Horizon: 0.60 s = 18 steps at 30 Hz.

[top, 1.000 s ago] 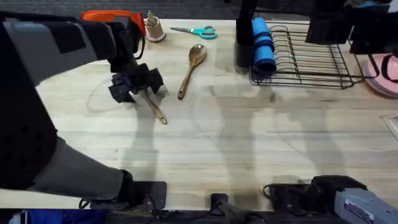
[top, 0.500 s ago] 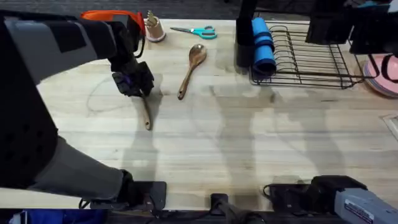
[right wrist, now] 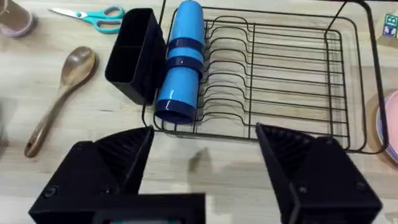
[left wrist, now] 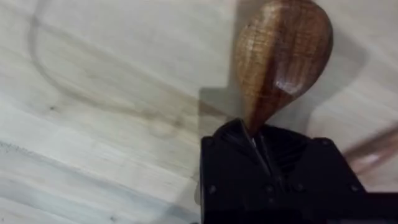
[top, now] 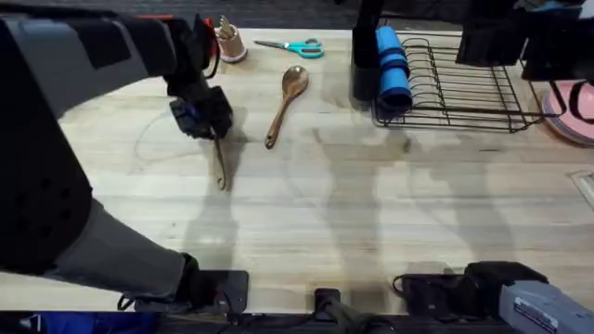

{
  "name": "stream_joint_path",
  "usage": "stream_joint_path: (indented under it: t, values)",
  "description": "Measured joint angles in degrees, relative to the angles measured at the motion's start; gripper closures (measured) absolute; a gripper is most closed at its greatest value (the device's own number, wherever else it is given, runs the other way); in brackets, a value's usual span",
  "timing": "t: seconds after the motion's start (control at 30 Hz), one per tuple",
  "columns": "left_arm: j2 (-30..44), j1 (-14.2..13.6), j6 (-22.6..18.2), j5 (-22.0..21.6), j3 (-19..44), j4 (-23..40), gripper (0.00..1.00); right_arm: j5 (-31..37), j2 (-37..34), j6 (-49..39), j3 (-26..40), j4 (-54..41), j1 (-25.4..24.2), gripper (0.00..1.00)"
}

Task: Pick up the spoon on the table one by one and put them onto the rack

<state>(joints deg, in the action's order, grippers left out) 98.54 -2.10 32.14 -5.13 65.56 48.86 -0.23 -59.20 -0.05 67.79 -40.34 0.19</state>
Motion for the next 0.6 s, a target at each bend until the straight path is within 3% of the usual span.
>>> stream_joint_path:
  t: [0.33,0.6]
  values:
    - [-4.65,-7.43,0.00,0.00,9.17,1.14,0.957,-0.02,0.00,0.00,0.00,0.00,0.00,0.004]
    - [-7.65,-14.41,0.02,-0.01,11.30,-6.42,0.957,-0.02,0.00,0.00,0.00,0.00,0.00,0.003]
